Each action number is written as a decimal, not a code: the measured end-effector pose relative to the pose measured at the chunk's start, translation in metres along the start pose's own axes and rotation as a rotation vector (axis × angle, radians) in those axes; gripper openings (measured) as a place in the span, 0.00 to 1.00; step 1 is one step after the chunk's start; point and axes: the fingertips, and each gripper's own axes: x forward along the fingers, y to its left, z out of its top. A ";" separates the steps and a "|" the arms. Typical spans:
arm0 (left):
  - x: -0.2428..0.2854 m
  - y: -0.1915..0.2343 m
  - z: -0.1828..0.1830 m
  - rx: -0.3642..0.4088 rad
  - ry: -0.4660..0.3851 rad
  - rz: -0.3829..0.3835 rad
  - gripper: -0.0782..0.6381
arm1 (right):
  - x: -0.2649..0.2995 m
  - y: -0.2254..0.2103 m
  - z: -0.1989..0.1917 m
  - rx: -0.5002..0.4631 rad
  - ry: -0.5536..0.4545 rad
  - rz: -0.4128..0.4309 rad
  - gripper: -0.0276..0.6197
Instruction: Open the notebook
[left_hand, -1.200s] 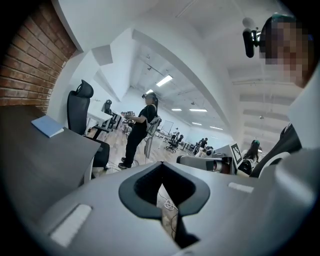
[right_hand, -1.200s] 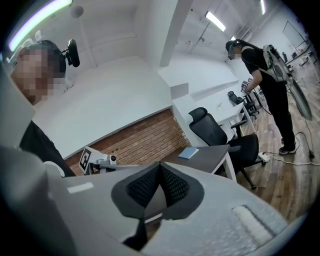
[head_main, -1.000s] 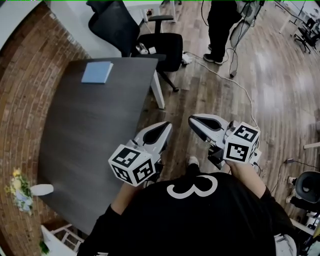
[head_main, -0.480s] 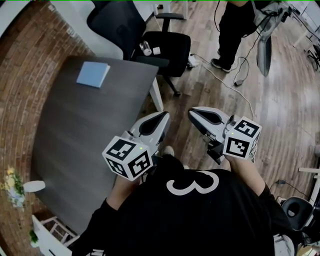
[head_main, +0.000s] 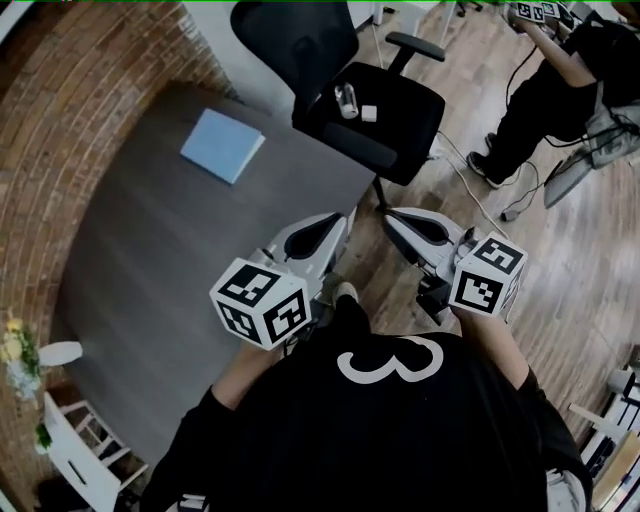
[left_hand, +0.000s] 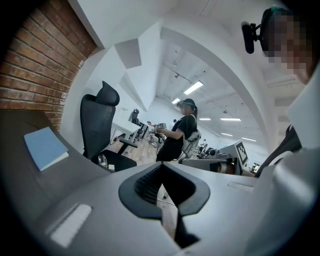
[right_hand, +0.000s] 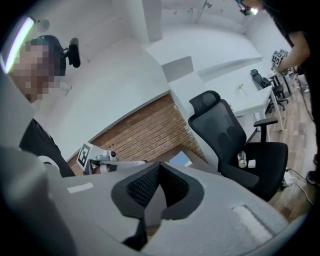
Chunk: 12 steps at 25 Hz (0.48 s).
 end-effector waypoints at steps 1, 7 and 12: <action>0.003 0.015 0.008 -0.007 -0.006 0.019 0.13 | 0.016 -0.006 0.008 -0.003 0.011 0.018 0.05; 0.009 0.092 0.043 -0.040 -0.043 0.134 0.13 | 0.095 -0.030 0.038 -0.032 0.075 0.108 0.05; 0.009 0.129 0.053 -0.066 -0.067 0.237 0.13 | 0.129 -0.045 0.048 -0.018 0.108 0.175 0.05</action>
